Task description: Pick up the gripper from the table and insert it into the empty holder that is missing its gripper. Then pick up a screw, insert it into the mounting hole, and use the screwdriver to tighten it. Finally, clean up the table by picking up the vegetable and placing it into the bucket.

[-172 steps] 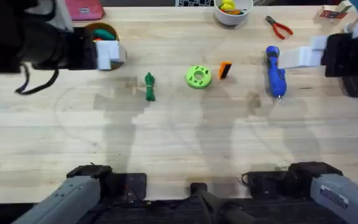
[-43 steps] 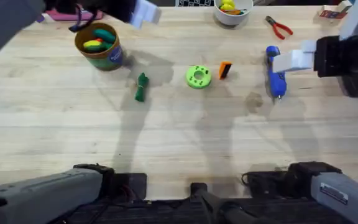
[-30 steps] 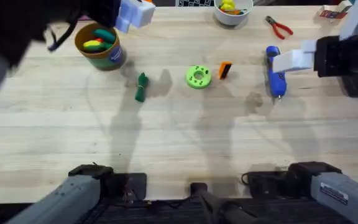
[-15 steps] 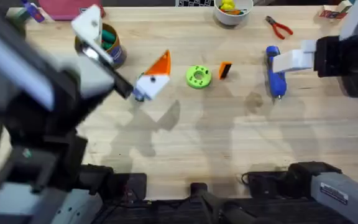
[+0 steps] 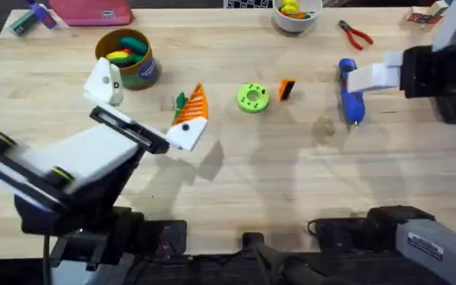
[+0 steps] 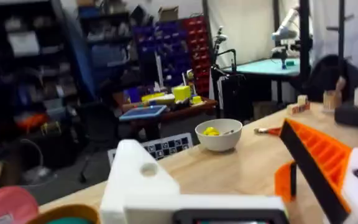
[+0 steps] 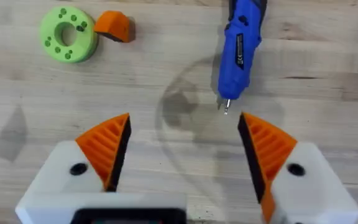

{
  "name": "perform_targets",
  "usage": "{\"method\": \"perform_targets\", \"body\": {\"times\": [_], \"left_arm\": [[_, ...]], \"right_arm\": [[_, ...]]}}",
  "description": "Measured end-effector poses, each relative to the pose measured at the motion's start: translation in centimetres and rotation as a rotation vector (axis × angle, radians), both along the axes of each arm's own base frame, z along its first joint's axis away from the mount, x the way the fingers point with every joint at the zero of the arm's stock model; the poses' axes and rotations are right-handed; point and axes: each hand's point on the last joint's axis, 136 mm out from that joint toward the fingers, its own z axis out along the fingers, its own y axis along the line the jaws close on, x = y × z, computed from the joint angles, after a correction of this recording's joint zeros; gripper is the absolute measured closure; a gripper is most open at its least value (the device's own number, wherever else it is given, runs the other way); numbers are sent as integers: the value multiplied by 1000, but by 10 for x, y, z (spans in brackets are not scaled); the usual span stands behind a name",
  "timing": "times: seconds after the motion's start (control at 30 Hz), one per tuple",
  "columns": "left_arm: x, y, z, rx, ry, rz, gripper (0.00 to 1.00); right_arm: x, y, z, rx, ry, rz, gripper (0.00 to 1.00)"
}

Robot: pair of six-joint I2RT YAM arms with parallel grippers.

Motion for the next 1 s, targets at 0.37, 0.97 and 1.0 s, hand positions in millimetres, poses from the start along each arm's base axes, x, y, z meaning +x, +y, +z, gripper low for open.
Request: {"method": "perform_targets", "body": {"times": [0.37, 0.97, 1.0], "left_arm": [[8, 24, -10, -207, 158, 53, 16], [-3, 4, -68, -163, 410, -44, 16], [-5, 0, -72, -149, 425, -66, 15]], "right_arm": [[0, 0, 0, 0, 0, 0, 7], [0, 0, 0, 0, 0, 0, 9], [0, 0, 0, 0, 0, 0, 8]]}}
